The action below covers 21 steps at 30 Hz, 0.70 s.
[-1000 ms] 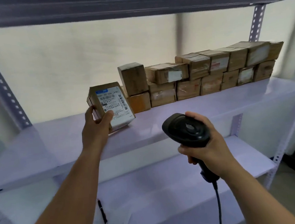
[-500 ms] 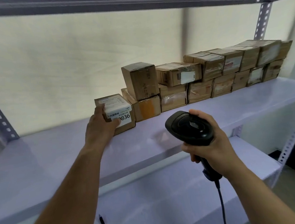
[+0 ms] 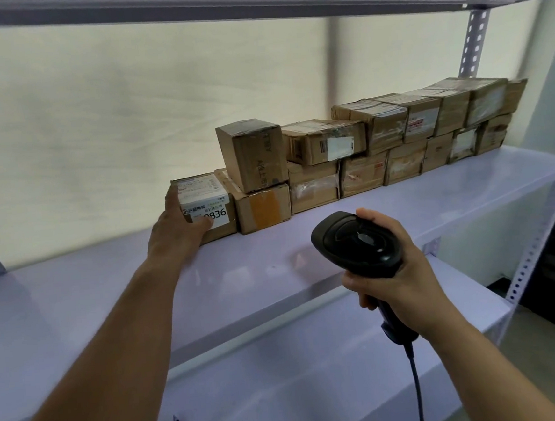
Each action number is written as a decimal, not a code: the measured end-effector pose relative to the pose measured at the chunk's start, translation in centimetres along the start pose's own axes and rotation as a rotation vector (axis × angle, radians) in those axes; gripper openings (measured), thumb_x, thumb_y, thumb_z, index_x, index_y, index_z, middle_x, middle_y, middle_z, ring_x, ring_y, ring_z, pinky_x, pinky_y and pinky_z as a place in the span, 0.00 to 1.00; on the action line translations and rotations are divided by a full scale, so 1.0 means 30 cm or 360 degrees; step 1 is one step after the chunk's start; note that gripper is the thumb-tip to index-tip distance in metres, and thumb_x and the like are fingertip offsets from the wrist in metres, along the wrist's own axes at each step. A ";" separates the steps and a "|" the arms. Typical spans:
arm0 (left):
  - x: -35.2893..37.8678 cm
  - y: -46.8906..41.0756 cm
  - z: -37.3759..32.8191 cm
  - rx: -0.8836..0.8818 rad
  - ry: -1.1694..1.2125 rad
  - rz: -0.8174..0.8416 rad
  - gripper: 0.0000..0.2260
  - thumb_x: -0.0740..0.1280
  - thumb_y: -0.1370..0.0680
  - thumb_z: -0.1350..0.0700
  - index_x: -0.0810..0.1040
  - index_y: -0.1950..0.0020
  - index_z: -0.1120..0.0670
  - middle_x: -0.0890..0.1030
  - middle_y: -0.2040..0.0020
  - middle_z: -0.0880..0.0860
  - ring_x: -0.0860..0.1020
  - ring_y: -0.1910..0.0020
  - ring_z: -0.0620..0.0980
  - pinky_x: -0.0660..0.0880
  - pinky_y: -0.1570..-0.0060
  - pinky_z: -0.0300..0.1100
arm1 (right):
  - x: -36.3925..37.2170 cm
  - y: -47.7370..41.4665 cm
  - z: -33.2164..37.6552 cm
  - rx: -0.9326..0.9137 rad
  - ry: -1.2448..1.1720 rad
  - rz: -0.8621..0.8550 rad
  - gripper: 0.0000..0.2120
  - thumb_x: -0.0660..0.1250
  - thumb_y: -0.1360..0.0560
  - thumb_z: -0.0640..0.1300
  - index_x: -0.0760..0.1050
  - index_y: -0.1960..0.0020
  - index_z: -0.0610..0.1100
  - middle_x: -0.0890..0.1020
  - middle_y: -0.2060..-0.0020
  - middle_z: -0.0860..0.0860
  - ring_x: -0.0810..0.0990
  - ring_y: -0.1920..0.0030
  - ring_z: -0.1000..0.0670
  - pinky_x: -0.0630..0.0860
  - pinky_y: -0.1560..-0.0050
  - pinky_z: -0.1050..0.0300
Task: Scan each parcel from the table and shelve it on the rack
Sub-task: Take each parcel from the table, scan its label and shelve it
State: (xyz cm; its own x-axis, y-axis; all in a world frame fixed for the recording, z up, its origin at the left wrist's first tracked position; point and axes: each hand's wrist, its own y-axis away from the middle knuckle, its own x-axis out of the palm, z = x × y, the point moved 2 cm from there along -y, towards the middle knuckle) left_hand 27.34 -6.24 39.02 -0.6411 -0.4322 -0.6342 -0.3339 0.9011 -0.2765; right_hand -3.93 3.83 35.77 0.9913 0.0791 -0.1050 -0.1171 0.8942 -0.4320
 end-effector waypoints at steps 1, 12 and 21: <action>-0.003 0.005 -0.005 -0.0009 -0.0007 -0.0001 0.41 0.71 0.25 0.52 0.47 0.21 0.46 0.72 0.30 0.57 0.72 0.34 0.60 0.68 0.36 0.51 | -0.012 0.005 0.000 0.0007 0.0008 0.0001 0.39 0.75 0.33 0.27 0.71 0.37 0.65 0.77 0.41 0.48 0.80 0.69 0.48 0.79 0.68 0.56; 0.056 0.297 -0.247 0.0280 0.0187 -0.0577 0.26 0.68 0.23 0.49 0.66 0.27 0.52 0.69 0.29 0.54 0.69 0.32 0.54 0.69 0.37 0.50 | -0.233 0.124 0.012 0.0055 -0.0039 -0.0053 0.39 0.77 0.34 0.29 0.73 0.38 0.66 0.78 0.42 0.49 0.80 0.70 0.47 0.78 0.68 0.54; 0.573 0.705 -0.540 0.0636 0.0269 0.0105 0.18 0.68 0.22 0.49 0.73 0.34 0.50 0.76 0.39 0.50 0.74 0.47 0.45 0.73 0.49 0.40 | -0.552 0.341 0.019 0.0124 -0.0004 -0.0243 0.40 0.77 0.34 0.27 0.72 0.37 0.64 0.79 0.43 0.52 0.79 0.70 0.43 0.78 0.69 0.50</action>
State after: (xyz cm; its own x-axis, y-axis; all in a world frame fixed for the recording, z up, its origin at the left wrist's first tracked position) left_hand -1.95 4.82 33.97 -0.7671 -0.3428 -0.5422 -0.0162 0.8554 -0.5178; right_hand -21.50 11.92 33.61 0.9974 -0.0592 -0.0410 0.0397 0.9273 -0.3722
